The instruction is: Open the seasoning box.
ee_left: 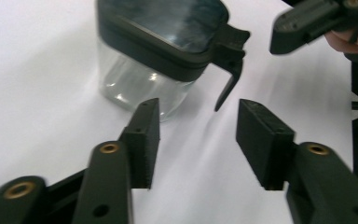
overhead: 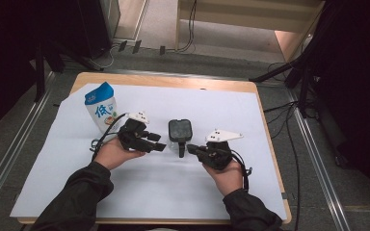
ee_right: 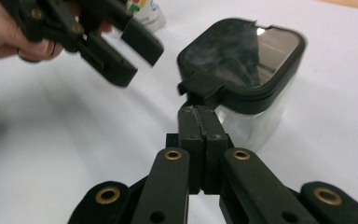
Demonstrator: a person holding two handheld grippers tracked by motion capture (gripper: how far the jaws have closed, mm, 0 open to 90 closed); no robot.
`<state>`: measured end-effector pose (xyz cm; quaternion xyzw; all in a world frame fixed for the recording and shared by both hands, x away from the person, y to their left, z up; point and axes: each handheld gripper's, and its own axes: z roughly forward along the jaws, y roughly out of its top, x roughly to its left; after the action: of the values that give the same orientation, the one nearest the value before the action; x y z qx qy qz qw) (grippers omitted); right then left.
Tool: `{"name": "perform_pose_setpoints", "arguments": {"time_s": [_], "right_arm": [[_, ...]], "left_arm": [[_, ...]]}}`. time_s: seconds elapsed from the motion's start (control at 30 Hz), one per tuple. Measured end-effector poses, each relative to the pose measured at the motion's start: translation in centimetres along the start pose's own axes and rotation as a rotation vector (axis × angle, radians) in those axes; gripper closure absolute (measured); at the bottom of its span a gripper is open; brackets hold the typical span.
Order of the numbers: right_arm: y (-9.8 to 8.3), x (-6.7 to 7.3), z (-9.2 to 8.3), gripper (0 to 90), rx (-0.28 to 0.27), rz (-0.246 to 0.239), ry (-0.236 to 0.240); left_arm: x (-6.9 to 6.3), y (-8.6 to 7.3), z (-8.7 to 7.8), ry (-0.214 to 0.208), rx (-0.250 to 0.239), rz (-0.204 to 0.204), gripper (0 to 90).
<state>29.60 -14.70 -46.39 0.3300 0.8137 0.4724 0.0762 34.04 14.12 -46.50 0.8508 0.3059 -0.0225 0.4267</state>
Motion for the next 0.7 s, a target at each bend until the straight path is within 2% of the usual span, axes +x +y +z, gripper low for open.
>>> {"name": "perform_pose_setpoints", "arguments": {"time_s": [0.03,0.17,0.3,0.7], "right_arm": [[-0.3,0.2,0.4,90.0,0.016,-0.002,0.005],[-0.5,0.5,1.1,90.0,0.031,-0.003,0.015],[-0.8,1.3,1.9,90.0,0.039,-0.016,0.026],[-0.6,1.4,3.8,90.0,0.051,-0.015,0.039]], "left_arm": [[0.1,-0.1,-0.1,0.007,-0.002,-0.005,46.2],[0.5,-0.3,-0.8,0.021,-0.021,-0.018,42.6],[0.7,-0.5,-1.4,0.037,-0.028,-0.023,41.2],[0.4,-1.3,-2.2,0.054,-0.034,-0.034,40.1]]}}
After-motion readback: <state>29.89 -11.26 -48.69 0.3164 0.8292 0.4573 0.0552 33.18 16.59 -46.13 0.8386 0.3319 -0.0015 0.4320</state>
